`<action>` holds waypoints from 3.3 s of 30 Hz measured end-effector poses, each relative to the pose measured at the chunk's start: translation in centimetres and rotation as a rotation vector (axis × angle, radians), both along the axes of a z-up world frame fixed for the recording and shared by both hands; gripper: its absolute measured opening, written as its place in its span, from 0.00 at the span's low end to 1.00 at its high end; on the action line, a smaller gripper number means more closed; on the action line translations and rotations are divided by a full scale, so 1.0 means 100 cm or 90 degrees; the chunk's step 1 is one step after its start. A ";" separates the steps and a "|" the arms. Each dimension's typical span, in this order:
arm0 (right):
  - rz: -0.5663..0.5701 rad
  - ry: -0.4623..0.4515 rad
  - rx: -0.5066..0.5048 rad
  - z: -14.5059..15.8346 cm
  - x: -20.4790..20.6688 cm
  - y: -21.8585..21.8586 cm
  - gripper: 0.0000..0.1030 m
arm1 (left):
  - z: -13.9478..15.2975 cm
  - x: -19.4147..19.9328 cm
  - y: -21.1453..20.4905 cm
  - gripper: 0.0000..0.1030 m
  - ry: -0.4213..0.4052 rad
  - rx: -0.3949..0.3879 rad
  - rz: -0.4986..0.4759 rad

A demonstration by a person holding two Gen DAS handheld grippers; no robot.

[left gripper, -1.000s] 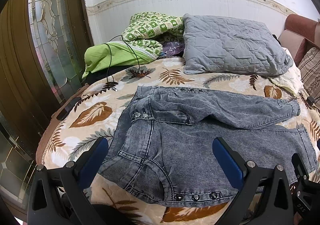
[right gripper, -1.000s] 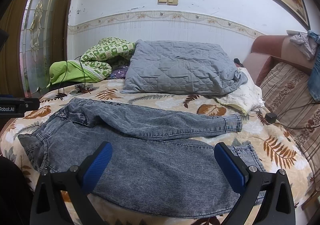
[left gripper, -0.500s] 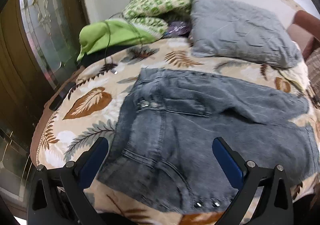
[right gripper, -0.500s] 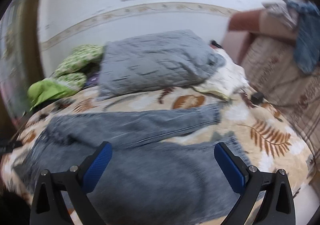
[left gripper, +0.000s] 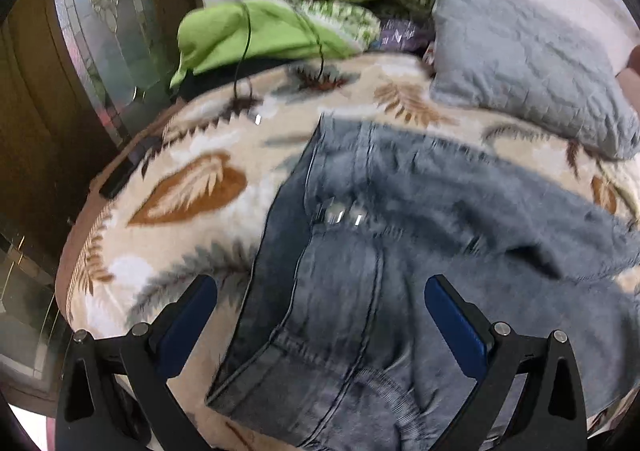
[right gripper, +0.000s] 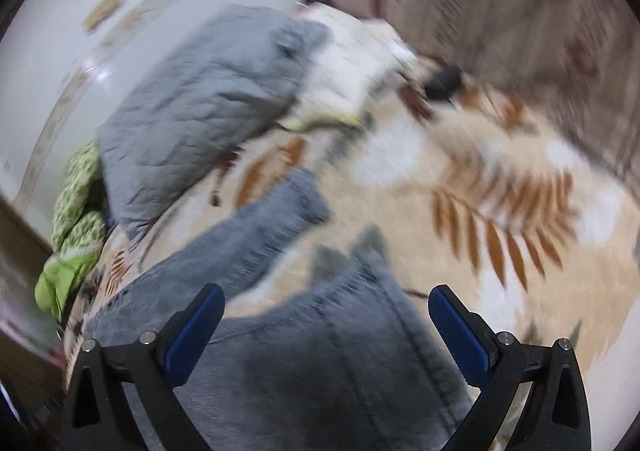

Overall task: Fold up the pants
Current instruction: 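Grasp the jeans waistband with the left gripper while the right gripper grasps the leg edge, then lift the jeans with both grippers and fold one leg over the other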

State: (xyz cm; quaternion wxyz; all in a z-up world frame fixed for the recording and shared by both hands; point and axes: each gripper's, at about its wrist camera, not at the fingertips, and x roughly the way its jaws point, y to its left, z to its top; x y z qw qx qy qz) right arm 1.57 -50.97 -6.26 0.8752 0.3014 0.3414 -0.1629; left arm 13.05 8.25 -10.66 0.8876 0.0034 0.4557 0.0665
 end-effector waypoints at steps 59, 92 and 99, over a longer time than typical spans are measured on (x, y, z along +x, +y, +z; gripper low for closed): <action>0.205 0.269 -0.003 -0.043 0.258 -0.050 0.70 | -0.063 0.287 0.052 0.20 0.242 -0.232 0.016; 0.192 0.000 -0.098 0.084 0.223 -0.004 0.23 | 0.078 0.205 0.075 0.02 0.005 -0.351 -0.010; 0.167 -0.079 -0.066 0.108 0.150 -0.013 0.23 | 0.114 0.108 0.103 0.03 -0.061 -0.400 -0.059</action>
